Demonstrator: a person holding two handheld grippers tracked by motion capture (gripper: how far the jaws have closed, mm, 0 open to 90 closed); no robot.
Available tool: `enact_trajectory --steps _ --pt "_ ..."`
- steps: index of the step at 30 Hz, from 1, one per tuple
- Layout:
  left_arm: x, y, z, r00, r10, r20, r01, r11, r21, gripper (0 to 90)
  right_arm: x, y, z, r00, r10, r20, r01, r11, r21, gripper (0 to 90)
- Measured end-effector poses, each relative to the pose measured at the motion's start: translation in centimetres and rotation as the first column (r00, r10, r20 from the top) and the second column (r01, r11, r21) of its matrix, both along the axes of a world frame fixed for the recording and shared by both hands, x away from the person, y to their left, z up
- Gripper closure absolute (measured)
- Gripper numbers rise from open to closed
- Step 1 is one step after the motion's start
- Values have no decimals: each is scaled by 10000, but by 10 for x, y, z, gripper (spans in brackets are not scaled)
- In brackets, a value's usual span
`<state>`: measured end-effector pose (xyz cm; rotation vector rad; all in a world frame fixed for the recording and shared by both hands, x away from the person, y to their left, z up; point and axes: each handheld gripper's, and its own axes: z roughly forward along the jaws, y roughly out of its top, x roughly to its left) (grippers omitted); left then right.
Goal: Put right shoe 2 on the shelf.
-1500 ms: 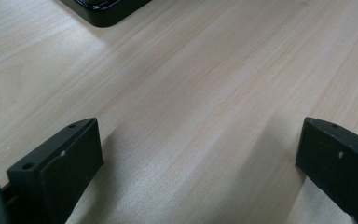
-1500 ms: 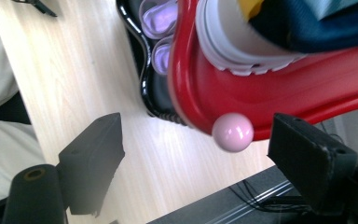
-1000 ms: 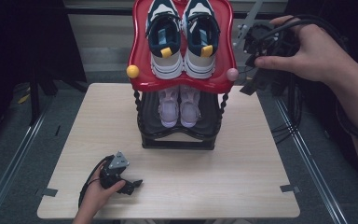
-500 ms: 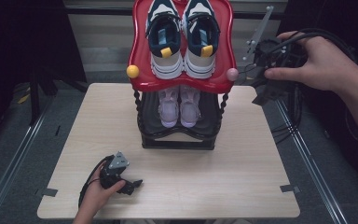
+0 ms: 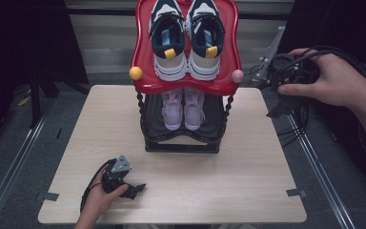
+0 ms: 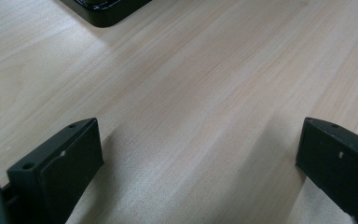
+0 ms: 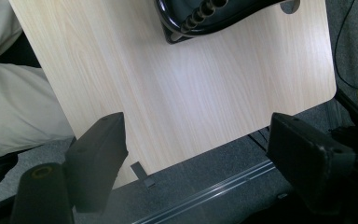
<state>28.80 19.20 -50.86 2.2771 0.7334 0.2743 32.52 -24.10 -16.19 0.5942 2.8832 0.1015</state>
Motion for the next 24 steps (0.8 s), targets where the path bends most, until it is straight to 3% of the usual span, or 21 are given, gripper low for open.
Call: enact_trajectory --steps 24 --pt "0 0 0 10000 51 -15 -51 10000 -55 0 -7 -22 -64 9999 -59 -127 63 9993 365 188"
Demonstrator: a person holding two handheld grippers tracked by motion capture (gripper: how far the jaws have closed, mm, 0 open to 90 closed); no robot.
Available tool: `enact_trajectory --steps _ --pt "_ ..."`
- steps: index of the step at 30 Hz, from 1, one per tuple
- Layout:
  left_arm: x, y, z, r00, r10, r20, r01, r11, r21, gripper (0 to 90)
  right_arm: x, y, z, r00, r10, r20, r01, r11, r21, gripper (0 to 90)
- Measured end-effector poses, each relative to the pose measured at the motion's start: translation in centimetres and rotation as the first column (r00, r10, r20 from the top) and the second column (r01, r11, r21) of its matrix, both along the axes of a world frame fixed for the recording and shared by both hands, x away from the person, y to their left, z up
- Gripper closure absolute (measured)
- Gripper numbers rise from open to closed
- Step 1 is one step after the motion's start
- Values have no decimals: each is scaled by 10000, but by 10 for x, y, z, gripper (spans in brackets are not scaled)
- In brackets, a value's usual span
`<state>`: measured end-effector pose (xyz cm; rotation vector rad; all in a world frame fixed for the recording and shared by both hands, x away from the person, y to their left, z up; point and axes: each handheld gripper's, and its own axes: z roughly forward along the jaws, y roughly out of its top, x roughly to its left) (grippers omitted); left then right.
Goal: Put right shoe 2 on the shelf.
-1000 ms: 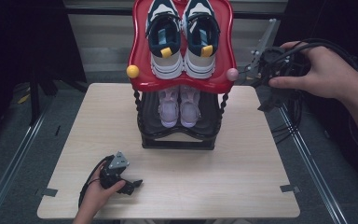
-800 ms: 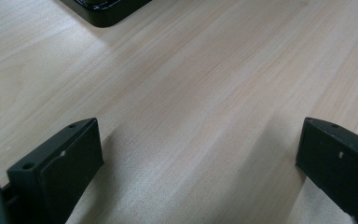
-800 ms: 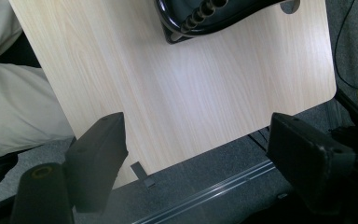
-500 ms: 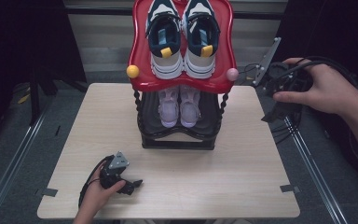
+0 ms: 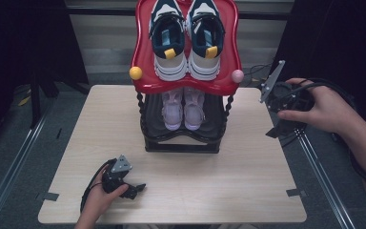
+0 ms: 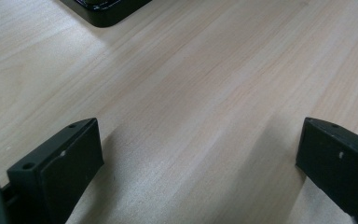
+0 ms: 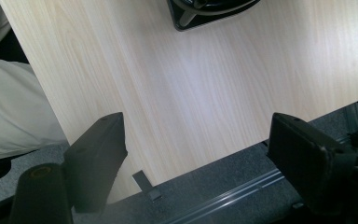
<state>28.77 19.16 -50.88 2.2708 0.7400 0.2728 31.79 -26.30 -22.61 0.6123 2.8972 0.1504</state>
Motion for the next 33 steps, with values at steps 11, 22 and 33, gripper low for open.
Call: enact_trajectory --steps 11,22,33 --pt "0 0 0 10000 -6 9 6 10000 -3 0 -3 -7 -32 9998 -179 -57 180 9995 248 182" --pt "0 0 0 10000 21 38 -21 10000 -20 0 -8 -13 -78 9987 -383 -342 399 9981 473 178" --pt "0 0 0 10000 28 39 -28 10000 -18 0 -13 -19 -124 9979 -459 -463 504 9936 1015 166"
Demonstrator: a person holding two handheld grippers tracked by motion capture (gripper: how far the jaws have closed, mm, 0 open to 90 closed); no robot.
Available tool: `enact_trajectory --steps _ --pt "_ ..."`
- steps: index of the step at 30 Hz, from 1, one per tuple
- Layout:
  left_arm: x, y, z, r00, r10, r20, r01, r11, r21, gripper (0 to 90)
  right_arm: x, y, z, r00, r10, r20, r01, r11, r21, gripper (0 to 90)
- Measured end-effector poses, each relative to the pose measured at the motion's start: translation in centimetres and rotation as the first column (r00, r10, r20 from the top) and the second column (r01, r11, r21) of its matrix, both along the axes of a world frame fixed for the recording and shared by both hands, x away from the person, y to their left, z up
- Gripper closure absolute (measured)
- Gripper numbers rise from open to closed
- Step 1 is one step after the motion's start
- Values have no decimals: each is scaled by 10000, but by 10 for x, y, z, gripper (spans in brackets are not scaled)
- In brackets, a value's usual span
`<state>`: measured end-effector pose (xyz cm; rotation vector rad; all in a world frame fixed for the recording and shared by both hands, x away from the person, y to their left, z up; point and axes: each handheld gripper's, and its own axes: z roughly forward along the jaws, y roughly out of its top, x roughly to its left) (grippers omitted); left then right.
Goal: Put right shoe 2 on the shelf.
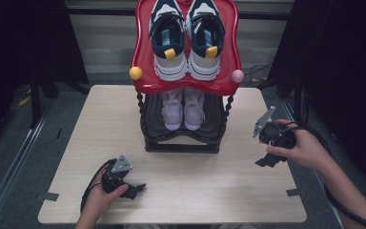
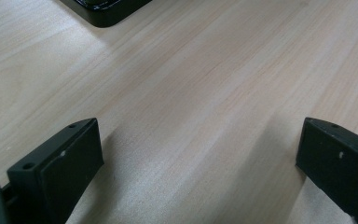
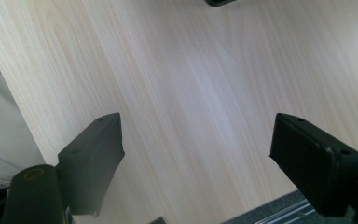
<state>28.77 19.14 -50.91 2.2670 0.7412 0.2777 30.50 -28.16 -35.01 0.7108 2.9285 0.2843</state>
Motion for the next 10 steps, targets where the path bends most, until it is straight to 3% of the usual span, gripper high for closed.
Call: enact_trajectory --steps 10 --pt "0 0 0 10000 -48 8 48 10000 60 0 -1 3 -34 9999 -121 95 119 9997 195 181"
